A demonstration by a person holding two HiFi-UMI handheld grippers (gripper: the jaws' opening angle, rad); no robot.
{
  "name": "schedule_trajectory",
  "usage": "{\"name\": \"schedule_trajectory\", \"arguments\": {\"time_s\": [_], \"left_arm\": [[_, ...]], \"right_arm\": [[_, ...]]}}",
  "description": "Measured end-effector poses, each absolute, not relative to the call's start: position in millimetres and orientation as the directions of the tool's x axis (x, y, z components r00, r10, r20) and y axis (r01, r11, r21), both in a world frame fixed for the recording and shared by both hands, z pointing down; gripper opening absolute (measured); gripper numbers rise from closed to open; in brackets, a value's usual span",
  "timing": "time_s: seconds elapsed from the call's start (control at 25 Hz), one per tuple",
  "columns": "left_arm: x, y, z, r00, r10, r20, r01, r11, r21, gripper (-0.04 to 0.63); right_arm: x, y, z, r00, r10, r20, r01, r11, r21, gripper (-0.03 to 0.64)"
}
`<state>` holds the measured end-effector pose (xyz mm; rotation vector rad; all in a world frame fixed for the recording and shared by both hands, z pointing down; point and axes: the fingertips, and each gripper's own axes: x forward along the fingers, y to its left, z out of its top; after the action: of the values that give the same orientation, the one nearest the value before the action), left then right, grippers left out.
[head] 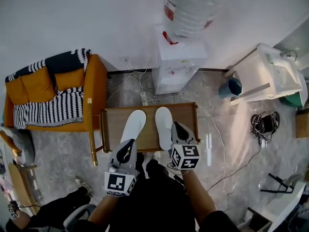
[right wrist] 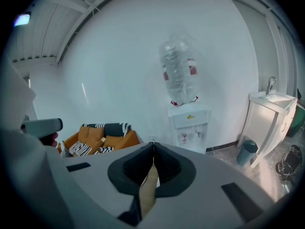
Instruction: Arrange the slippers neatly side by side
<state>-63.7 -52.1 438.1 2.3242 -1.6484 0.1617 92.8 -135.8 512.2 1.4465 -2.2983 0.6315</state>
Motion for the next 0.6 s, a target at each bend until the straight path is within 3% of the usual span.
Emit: {"name": "schedule_trajectory", "arguments": {"time_s": [0.28, 0.6], "left_arm": [[-68, -50, 442, 0.317, -0.909, 0.269, -0.945, -0.282, 0.163, 0.014], [-71, -63, 463, 0.317, -0.900, 0.301, -0.948, -0.294, 0.119, 0.014]], "right_arm": [[82, -94, 455, -0.438, -0.820, 0.369, -0.897, 0.422, -0.127, 0.014], [67, -72, 428, -0.489, -0.805, 0.335, -0.870, 0.476, -0.127, 0.014]]}}
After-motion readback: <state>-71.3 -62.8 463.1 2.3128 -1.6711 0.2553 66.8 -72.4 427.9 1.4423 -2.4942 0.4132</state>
